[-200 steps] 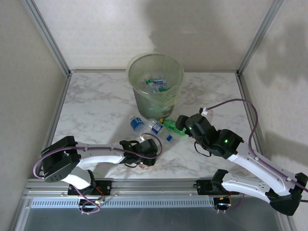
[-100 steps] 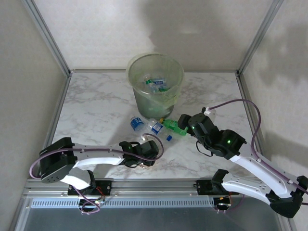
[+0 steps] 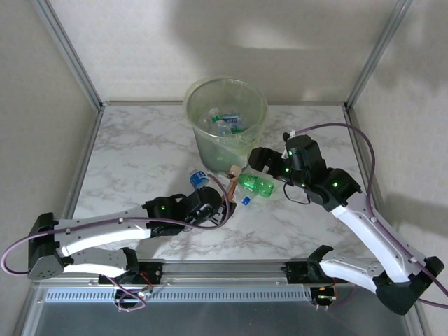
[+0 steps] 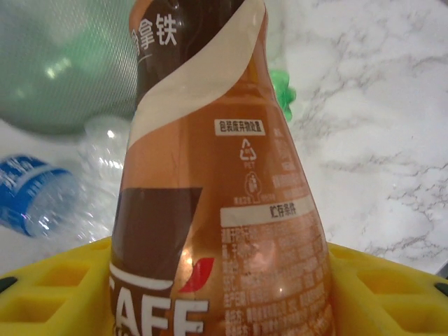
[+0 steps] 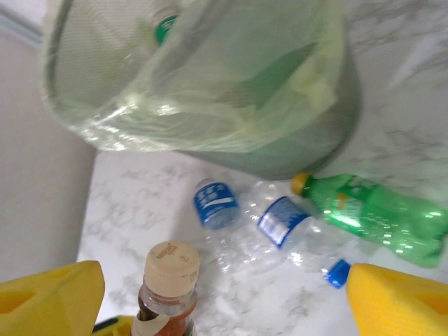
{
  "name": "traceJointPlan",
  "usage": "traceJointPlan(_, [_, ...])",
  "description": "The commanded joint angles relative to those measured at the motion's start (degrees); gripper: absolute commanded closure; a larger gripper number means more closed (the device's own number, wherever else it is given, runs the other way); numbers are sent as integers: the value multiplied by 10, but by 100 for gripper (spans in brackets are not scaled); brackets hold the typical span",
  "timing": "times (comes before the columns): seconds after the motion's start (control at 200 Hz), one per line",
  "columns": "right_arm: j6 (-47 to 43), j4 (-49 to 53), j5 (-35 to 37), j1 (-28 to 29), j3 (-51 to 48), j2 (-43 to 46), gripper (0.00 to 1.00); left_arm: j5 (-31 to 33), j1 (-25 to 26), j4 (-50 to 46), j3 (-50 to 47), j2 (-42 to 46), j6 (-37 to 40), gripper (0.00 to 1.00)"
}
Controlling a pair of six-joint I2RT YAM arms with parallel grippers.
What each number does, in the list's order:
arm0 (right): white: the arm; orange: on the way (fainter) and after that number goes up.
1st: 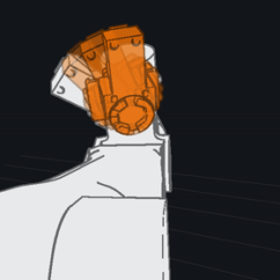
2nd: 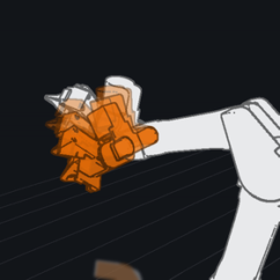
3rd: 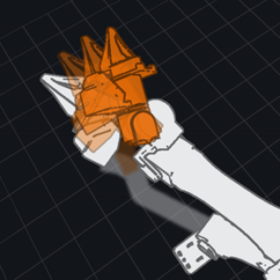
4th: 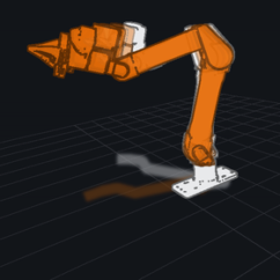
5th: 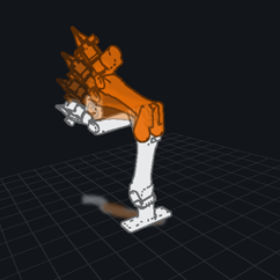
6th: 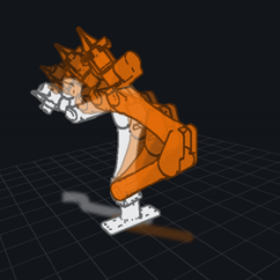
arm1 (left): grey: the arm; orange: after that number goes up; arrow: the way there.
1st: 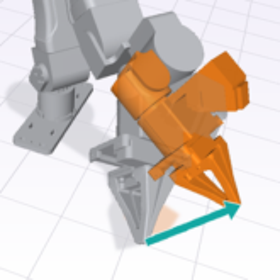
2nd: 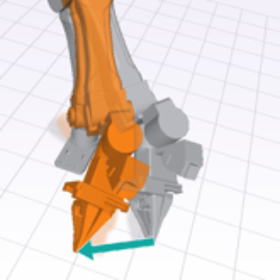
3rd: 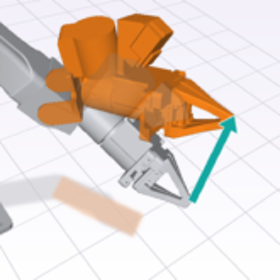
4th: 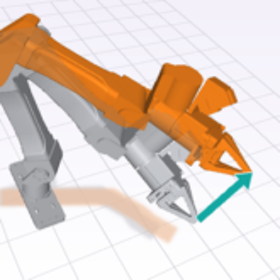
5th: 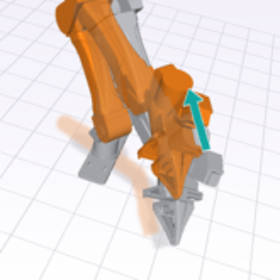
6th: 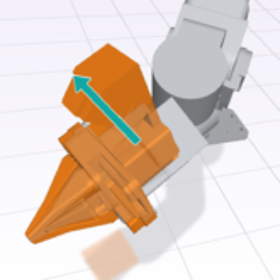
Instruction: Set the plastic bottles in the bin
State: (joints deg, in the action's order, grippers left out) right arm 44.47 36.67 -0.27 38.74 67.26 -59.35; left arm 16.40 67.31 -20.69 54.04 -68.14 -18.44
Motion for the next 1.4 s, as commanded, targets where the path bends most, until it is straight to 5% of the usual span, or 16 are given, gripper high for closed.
traceJointPlan(0.0, [-36, -36, -116, -6, 15, -7, 10, 35, 3, 0, 22, 12, 80, 51])
traceJointPlan(0.275, [-25, -81, -183, -9, -17, -23, 15, 24, 3, 9, 34, 29, 126, 51])
traceJointPlan(0.901, [-9, -120, -209, -9, -50, -42, 34, 10, 3, 23, 35, 51, 162, 50])
traceJointPlan(1.212, [-3, -144, -214, -9, -46, -48, 29, -6, 3, 21, 35, 52, 170, 50])
traceJointPlan(1.397, [-4, -150, -221, -9, -41, -57, 40, -6, -2, 17, 40, 52, 167, 49])
